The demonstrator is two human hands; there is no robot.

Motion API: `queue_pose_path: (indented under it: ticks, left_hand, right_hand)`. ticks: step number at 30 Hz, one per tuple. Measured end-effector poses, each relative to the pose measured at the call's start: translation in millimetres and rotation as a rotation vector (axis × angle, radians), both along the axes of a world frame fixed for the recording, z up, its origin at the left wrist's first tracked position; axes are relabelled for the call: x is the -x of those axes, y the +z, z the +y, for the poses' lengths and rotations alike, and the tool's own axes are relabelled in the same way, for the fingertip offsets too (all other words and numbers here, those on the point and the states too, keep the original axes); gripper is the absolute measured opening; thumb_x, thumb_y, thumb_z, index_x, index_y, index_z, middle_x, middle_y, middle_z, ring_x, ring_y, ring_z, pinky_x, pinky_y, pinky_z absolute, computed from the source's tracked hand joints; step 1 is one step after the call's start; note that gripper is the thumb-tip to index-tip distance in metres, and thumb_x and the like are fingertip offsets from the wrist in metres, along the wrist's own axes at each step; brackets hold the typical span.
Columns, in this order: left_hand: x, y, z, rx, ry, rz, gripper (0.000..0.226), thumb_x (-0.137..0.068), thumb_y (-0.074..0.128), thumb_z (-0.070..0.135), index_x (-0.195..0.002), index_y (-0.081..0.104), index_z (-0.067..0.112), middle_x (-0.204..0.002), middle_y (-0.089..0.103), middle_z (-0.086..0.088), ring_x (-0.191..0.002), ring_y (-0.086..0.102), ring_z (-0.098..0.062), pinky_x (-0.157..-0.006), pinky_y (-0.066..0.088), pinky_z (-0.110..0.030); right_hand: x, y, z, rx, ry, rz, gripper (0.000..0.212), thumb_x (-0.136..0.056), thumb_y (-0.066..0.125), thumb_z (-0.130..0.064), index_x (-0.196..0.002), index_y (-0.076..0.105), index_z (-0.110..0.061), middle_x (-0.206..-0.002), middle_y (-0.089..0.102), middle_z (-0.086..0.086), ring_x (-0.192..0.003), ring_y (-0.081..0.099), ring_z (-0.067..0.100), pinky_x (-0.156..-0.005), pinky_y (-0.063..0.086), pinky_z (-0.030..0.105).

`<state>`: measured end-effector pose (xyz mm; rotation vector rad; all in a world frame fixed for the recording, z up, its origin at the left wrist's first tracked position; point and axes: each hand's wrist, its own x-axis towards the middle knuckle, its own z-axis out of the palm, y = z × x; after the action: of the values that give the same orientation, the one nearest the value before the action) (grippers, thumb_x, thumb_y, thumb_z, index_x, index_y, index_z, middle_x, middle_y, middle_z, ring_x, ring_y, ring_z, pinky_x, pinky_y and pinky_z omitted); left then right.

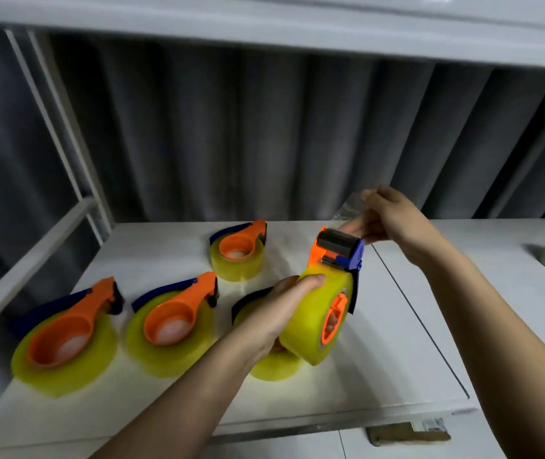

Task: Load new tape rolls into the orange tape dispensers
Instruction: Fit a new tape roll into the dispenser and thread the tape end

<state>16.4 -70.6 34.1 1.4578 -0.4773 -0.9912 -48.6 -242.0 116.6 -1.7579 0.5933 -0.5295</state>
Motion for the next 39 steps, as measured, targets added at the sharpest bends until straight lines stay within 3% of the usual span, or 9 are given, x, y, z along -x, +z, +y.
queue_pose_path:
  ticks: [4,6,9,16,19,22,25,31,39]
  left_hand:
    - [20.9,-16.2,-27.6,0.002,0.012,-0.012,0.042,-0.074,0.069,0.054,-0.108,0.063,0.03,-0.106,0.07,0.004,-0.096,0.067,-0.015,-0.092,0.052,-0.036]
    - [30.2,-20.3,-34.4,0.021,-0.032,0.023,0.011,-0.089,0.061,0.031,-0.091,0.065,0.021,-0.073,0.073,0.007,-0.066,0.069,-0.004,-0.065,0.057,-0.018]
    - [46.9,-21.0,-38.3,0.016,-0.111,0.03,0.024,-0.095,0.052,0.016,-0.071,0.056,0.018,-0.041,0.061,0.012,-0.039,0.058,0.004,-0.039,0.044,-0.008]
    - [53.5,-35.2,-44.7,-0.074,-0.154,-0.011,0.016,-0.091,0.059,0.026,-0.089,0.068,0.014,-0.078,0.075,-0.005,-0.067,0.071,-0.011,-0.061,0.056,-0.018]
    - [45.6,-32.6,-46.2,-0.208,-0.206,-0.233,0.042,-0.087,0.059,0.048,-0.103,0.068,0.01,-0.099,0.073,-0.007,-0.086,0.068,-0.015,-0.081,0.052,-0.024]
    - [33.1,-22.4,-48.8,-0.315,-0.095,-0.629,0.069,-0.074,0.043,0.077,-0.085,0.066,0.013,-0.079,0.072,-0.003,-0.075,0.068,-0.019,-0.081,0.054,-0.039]
    - [20.9,-4.0,-66.3,-0.261,0.17,-0.905,0.048,-0.078,0.045,0.069,-0.076,0.054,0.022,-0.077,0.069,0.004,-0.078,0.066,-0.018,-0.076,0.053,-0.038]
    - [6.6,30.3,-116.2,-0.096,0.012,-0.388,0.027,-0.09,0.058,0.04,-0.103,0.056,0.016,-0.097,0.067,-0.001,-0.084,0.066,-0.012,-0.073,0.053,-0.026]
    - [-3.7,38.8,-125.3,-0.135,-0.04,-0.214,0.014,-0.093,0.055,0.028,-0.085,0.058,0.016,-0.09,0.065,-0.002,-0.08,0.068,-0.018,-0.075,0.054,-0.03]
  right_hand:
    - [11.5,-16.6,-26.7,-0.01,0.024,0.041,0.013,-0.104,0.033,-0.022,-0.097,0.039,-0.013,-0.056,0.069,0.005,-0.044,0.062,0.014,-0.042,0.048,0.019]
    - [17.2,-25.3,-37.2,-0.033,0.049,0.067,0.012,-0.104,0.033,-0.022,-0.101,0.037,-0.012,-0.055,0.069,0.006,-0.043,0.063,0.014,-0.041,0.047,0.018]
    - [22.9,-37.2,-48.1,-0.034,0.102,0.11,0.014,-0.104,0.032,-0.024,-0.095,0.036,-0.014,-0.058,0.07,0.008,-0.046,0.064,0.017,-0.043,0.048,0.019]
    - [26.8,-48.9,-59.8,-0.041,0.224,0.119,0.02,-0.105,0.032,-0.024,-0.086,0.032,-0.016,-0.065,0.071,0.014,-0.052,0.067,0.022,-0.048,0.052,0.022]
    - [27.5,-50.0,-65.0,-0.036,0.253,0.123,0.02,-0.104,0.032,-0.025,-0.087,0.033,-0.016,-0.068,0.072,0.015,-0.053,0.067,0.023,-0.049,0.052,0.024]
    - [29.2,-49.5,-70.7,-0.021,0.276,0.136,0.019,-0.104,0.033,-0.026,-0.089,0.033,-0.015,-0.071,0.072,0.016,-0.057,0.069,0.024,-0.053,0.055,0.027]
    - [29.6,-45.9,-72.5,-0.01,0.316,0.164,0.02,-0.104,0.034,-0.027,-0.088,0.034,-0.015,-0.073,0.073,0.017,-0.059,0.07,0.025,-0.056,0.056,0.029]
    - [28.0,-38.1,-73.6,0.013,0.375,0.194,0.019,-0.104,0.035,-0.028,-0.091,0.036,-0.014,-0.075,0.073,0.018,-0.062,0.07,0.028,-0.056,0.058,0.03]
    - [28.7,-34.8,-80.3,-0.069,0.418,0.221,0.019,-0.102,0.04,-0.029,-0.09,0.037,-0.014,-0.082,0.071,0.024,-0.071,0.071,0.035,-0.062,0.059,0.033]
